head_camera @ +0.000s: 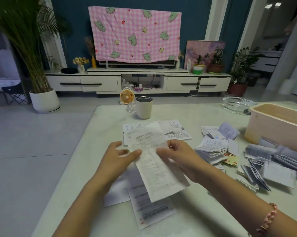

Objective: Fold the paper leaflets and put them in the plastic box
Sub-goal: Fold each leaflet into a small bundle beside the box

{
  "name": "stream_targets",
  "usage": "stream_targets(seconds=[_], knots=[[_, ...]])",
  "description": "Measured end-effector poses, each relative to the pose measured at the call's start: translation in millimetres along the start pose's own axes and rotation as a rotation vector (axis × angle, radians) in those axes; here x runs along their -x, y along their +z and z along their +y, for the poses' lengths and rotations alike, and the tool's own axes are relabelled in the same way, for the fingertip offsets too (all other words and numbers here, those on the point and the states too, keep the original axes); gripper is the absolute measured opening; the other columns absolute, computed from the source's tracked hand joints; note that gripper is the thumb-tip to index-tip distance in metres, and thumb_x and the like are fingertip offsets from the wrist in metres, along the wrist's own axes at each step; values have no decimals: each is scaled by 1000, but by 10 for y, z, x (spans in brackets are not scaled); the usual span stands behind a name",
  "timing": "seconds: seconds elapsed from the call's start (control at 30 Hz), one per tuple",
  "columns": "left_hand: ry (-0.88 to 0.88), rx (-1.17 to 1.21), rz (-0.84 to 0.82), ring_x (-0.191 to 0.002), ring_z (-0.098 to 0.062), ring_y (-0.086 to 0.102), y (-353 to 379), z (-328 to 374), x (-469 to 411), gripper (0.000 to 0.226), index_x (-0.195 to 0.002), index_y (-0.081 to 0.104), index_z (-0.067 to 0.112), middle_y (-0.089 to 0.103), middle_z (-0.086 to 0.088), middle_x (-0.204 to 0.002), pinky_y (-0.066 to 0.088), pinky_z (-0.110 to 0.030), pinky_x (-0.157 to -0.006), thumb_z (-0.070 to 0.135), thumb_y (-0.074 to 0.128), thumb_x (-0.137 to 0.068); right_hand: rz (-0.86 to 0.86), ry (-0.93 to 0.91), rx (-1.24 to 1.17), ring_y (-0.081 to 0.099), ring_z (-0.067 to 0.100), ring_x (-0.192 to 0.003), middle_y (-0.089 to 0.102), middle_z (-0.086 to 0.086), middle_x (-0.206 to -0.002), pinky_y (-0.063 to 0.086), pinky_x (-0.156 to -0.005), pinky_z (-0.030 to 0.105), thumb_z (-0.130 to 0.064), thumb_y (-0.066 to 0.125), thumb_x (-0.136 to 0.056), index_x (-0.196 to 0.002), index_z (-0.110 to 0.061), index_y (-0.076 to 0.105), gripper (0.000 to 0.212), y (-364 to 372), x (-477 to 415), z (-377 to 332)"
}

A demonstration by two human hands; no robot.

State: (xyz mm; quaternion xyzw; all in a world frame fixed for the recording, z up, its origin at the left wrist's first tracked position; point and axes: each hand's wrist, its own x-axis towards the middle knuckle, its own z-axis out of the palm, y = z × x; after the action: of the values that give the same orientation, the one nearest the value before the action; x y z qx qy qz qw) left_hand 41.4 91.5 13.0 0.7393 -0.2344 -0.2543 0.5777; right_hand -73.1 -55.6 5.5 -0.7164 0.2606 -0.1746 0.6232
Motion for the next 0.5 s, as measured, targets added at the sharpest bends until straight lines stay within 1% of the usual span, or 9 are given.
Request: stream_targets(seconds=[0.03, 0.1, 0.17, 0.23, 0.33, 0.4, 0.43, 0.5], knots=[[-71, 113, -82, -92, -20, 68, 39, -6, 16, 51, -127, 50, 6, 69, -2, -105, 55, -33, -80, 23, 69, -83, 3, 50, -74, 68, 25, -90, 71, 10, -101, 54, -86, 41, -15, 64, -87, -100, -3, 63, 18, 9, -4, 15], [-149, 198, -162, -80, -19, 72, 102, -9, 41, 25, -110, 63, 3, 75, -6, -90, 58, -25, -63, 15, 61, -88, 13, 86, -134, 68, 28, -96, 71, 10, -105, 52, -91, 46, -16, 62, -89, -105, -5, 63, 19, 41, 2, 19], [-159, 193, -158, -76, -19, 72, 128, -3, 51, 17, -102, 67, 3, 75, -8, -87, 57, -24, -56, 11, 59, -90, 36, 79, -96, 68, 27, -96, 71, 9, -104, 52, -91, 47, -20, 62, -90, -104, -9, 63, 18, 63, 7, 23], [-124, 141, -154, -75, -19, 72, 117, -7, 41, 13, -99, 68, 5, 75, -7, -87, 57, -24, -55, 10, 60, -89, 56, 74, -72, 68, 27, -96, 70, 9, -104, 52, -91, 48, -22, 61, -90, -104, -11, 61, 18, 77, 9, 35], [-72, 81, -203, -75, -18, 72, 126, 17, 65, 11, -98, 68, 8, 75, -5, -87, 55, -22, -54, 9, 60, -89, 73, 63, -66, 68, 27, -95, 70, 9, -104, 52, -90, 48, -23, 58, -92, -106, -11, 59, 19, 58, 16, 37], [-41, 91, -170, -69, -15, 72, 160, 29, 68, 11, -99, 65, 8, 74, -5, -86, 54, -20, -51, 6, 60, -88, 76, 48, -110, 68, 25, -93, 69, 9, -104, 54, -87, 43, -20, 58, -92, -110, -11, 56, 20, 39, 18, 36], [-34, 115, -126, -68, -14, 71, 175, 45, 69, 15, -103, 62, 7, 73, -6, -88, 53, -20, -50, 5, 61, -88, 83, 35, -134, 68, 23, -91, 69, 9, -104, 55, -83, 38, -17, 58, -92, -114, -13, 53, 23, 29, 21, 35], [4, 125, -26, -74, -13, 69, 194, 46, 45, 34, -117, 50, 11, 71, -9, -96, 54, -19, -50, 5, 63, -87, 107, -14, -136, 66, 20, -88, 69, 7, -98, 52, -75, 34, -12, 59, -91, -120, -24, 46, 34, -1, 26, 55]])
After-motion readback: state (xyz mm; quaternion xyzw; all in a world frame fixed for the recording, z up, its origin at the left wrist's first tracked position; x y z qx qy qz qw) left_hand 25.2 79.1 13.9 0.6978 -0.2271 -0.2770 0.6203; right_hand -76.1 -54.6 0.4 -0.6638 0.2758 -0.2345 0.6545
